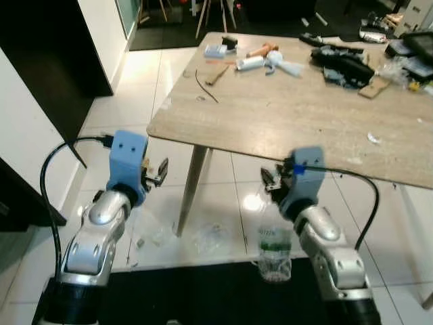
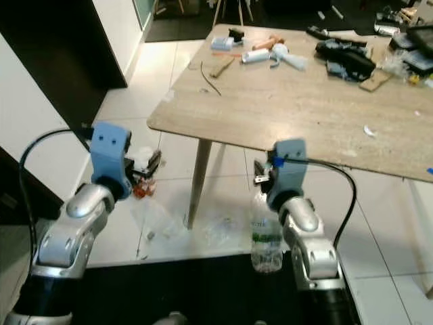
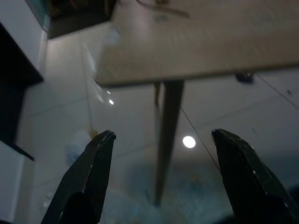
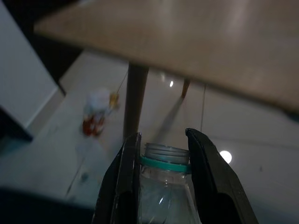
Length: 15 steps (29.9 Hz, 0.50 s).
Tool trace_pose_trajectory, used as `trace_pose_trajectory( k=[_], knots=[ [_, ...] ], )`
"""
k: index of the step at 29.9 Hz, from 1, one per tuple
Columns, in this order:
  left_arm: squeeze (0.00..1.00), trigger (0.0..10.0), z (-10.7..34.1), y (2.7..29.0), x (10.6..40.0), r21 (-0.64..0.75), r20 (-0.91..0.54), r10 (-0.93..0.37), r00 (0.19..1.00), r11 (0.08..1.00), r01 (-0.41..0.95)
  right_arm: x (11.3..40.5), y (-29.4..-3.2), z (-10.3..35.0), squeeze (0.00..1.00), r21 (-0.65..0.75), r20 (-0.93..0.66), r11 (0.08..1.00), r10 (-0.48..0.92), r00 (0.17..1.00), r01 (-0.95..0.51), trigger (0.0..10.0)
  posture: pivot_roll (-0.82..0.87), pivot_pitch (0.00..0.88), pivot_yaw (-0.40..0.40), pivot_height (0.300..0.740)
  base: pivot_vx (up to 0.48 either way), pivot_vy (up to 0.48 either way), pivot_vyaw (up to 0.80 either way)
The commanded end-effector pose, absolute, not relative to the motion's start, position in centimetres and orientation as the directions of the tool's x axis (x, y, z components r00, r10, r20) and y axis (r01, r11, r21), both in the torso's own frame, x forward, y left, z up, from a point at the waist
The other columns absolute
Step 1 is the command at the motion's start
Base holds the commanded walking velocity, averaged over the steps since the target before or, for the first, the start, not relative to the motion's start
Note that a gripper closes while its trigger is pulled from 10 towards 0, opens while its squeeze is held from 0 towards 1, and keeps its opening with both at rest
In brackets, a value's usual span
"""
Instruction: Picking trash to rubbish bin
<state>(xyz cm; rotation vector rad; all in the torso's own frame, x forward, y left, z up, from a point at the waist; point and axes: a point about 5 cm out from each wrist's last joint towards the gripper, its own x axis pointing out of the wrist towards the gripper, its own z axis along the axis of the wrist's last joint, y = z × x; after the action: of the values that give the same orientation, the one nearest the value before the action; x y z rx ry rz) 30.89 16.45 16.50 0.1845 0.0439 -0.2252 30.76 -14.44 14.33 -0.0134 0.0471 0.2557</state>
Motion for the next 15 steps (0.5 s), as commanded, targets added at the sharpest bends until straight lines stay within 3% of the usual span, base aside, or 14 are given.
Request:
trace_pose_trajectory(
  k=[1,6,8,11,15],
  knots=[
    [0.0,10.0,15.5,17.1,30.6,0.233,-0.099,-0.21,0.973,0.945,0.227,30.3,-14.5,12.5,0.0,-0.018,-0.105,0.968,0.247,0.963,-0.25,10.0,0.01,0.147,0.054,0.74,0.0,0.0,0.0],
    [0.0,10.0,14.1,18.3,30.5,0.194,-0.119,-0.116,0.986,0.971,0.138,29.7,-15.4,10.5,0.0,-0.032,-0.158,0.984,0.171,0.973,-0.178,10.0,0.01,0.144,0.056,0.74,0.0,0.0,0.0],
    [0.0,10.0,13.8,19.2,30.7,0.101,-0.091,-0.011,0.996,0.995,0.021,29.3,-16.1,10.3,0.0,-0.009,-0.118,0.996,0.093,0.989,-0.094,10.0,0.0,0.144,0.057,0.74,0.0,0.0,0.0],
    [0.0,10.0,14.1,19.1,30.8,0.084,-0.068,-0.013,0.998,0.996,0.019,29.2,-15.8,10.9,0.0,-0.017,-0.086,0.994,0.102,0.991,-0.104,10.0,-0.01,0.139,0.057,0.74,0.0,0.0,0.0],
    [0.0,10.0,14.6,18.3,31.0,0.118,-0.04,-0.053,0.998,0.991,0.058,29.2,-15.3,11.1,0.0,-0.007,-0.063,0.993,0.115,0.991,-0.116,10.0,-0.01,0.133,0.051,0.74,0.0,0.0,-0.72]
  ],
)
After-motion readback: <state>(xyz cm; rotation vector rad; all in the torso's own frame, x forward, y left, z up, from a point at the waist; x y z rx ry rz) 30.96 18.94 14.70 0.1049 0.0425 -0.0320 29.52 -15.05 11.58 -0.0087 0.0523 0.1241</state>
